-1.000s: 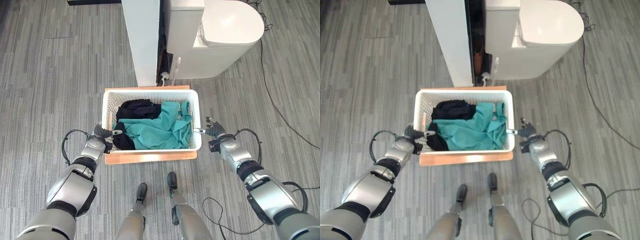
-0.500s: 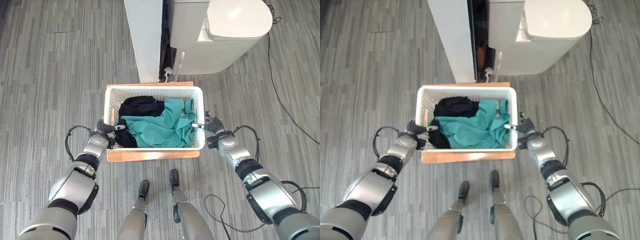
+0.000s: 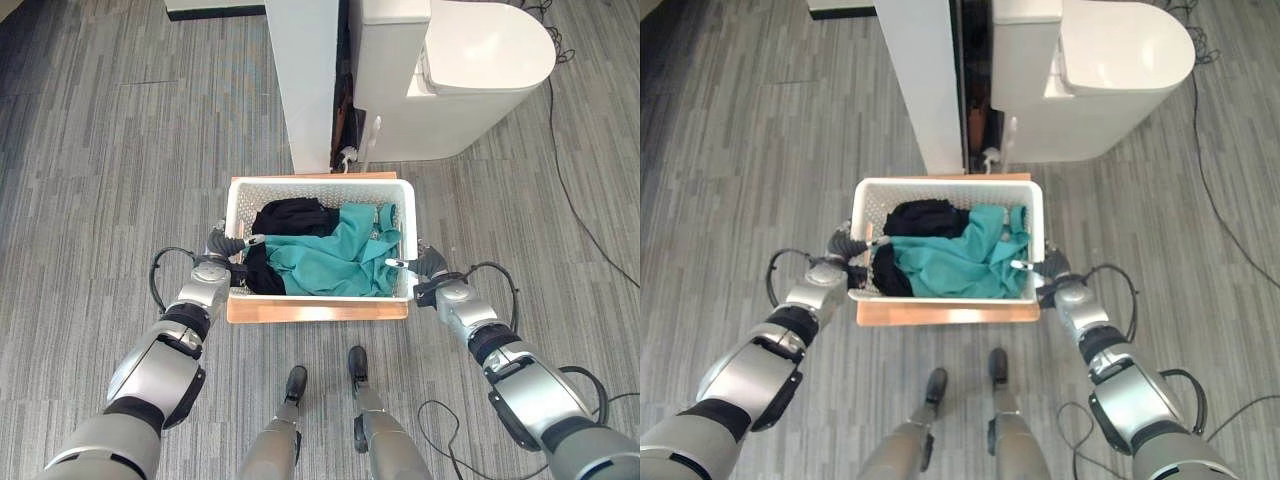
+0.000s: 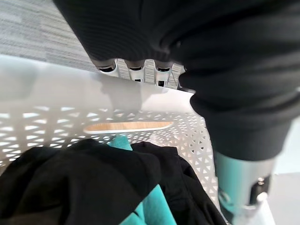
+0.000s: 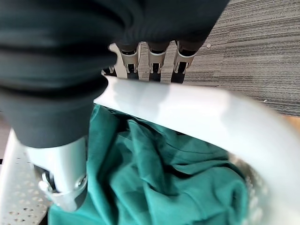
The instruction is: Grab the laundry basket,head to the washer,open it,put in the laundry and shut it.
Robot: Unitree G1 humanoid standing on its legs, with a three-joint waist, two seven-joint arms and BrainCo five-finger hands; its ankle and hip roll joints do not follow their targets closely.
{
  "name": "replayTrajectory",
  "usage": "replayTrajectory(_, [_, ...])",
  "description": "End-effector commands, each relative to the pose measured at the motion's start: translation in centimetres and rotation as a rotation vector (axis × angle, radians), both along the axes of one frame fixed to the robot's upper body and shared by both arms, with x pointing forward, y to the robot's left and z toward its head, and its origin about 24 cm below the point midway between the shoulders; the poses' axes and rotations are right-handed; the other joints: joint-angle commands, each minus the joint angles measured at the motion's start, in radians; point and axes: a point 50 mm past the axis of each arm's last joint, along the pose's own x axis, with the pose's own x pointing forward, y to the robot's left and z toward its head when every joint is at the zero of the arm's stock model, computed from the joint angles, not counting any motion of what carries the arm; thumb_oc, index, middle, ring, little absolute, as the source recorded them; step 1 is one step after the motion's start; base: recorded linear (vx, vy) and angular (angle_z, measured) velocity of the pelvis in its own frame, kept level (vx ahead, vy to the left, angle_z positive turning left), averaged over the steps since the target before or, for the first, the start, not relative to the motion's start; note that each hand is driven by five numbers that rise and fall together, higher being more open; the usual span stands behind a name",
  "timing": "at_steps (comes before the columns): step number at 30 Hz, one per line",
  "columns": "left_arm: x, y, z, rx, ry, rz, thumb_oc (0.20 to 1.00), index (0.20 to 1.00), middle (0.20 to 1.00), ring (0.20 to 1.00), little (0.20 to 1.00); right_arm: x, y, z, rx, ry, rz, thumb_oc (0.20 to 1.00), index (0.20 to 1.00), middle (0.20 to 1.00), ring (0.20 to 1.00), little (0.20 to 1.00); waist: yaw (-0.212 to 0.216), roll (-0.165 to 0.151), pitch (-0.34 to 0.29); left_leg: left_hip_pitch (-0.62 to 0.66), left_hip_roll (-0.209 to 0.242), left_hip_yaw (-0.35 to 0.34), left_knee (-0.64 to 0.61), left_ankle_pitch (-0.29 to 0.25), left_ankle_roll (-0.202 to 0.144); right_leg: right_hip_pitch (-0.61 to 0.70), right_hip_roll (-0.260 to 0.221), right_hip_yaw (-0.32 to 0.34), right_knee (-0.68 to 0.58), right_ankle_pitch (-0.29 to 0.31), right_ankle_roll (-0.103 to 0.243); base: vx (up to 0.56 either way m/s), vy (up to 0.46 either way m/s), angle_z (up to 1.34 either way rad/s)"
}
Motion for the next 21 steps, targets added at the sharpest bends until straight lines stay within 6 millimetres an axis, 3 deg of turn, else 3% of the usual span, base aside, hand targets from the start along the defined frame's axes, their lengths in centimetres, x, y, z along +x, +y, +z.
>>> replayTrajectory(1, [2.2,-1.6,4.7,0.005,-0.132,-0.013,1.0,1.0,1.0,1.0,1.0,0.7,-0.7,1.5,0.047,-0.058,-0.033,1.0,1.0,1.0,1.0,1.0,0.007,0.02,0.0,-0.015,0.021,-0.063,-0.021,0.01,-0.022,0.081,-0.059,-0.025,0.001,-0.124,0.124,0.0,0.0,0.0])
replayTrajectory(21, [2.4,-2.5,5.0,-0.054,-0.15,-0.002,1.0,1.0,1.0,1.0,1.0,1.3,0.0,3.8,0.087,-0.197,-0.057,1.0,1.0,1.0,1.0,1.0,-0.004,0.023,0.0,-0.041,0.027,-0.059,-0.021,0.013,-0.028,0.054,-0.055,-0.024,0.001,-0.123,0.122,0.0,0.002,0.01])
